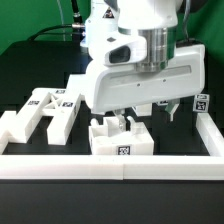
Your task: Assemble chair
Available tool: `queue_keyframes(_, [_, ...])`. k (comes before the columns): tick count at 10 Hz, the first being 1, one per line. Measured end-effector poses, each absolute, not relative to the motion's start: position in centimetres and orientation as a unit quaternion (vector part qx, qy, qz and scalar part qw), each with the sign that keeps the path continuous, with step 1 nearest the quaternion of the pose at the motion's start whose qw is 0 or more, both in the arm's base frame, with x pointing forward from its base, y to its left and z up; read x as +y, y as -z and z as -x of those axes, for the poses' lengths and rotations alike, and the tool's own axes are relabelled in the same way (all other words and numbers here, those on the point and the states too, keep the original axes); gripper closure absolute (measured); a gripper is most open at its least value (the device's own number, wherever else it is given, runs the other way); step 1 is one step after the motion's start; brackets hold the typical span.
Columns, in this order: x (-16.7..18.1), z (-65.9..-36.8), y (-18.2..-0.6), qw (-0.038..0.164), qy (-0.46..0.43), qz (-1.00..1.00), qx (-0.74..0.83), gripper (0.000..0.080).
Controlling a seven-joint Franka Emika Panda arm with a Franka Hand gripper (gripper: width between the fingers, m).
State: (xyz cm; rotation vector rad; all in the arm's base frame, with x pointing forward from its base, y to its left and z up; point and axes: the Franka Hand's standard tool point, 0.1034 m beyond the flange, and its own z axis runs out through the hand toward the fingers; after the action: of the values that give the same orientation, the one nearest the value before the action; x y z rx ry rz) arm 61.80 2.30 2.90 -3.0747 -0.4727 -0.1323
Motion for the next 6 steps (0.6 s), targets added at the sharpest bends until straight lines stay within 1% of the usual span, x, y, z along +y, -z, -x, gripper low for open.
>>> queue_keyframes(3, [1.6, -61.5, -1.3, 0.012, 0.048, 0.986, -0.159, 0.0150])
queue_keyframes(5, [1.5, -61.4, -0.9, 0.012, 0.046, 0.986, -0.162, 0.0150])
queue_keyframes(6, [1.5, -61.4, -0.9, 0.012, 0.045, 0.986, -0.162, 0.0282])
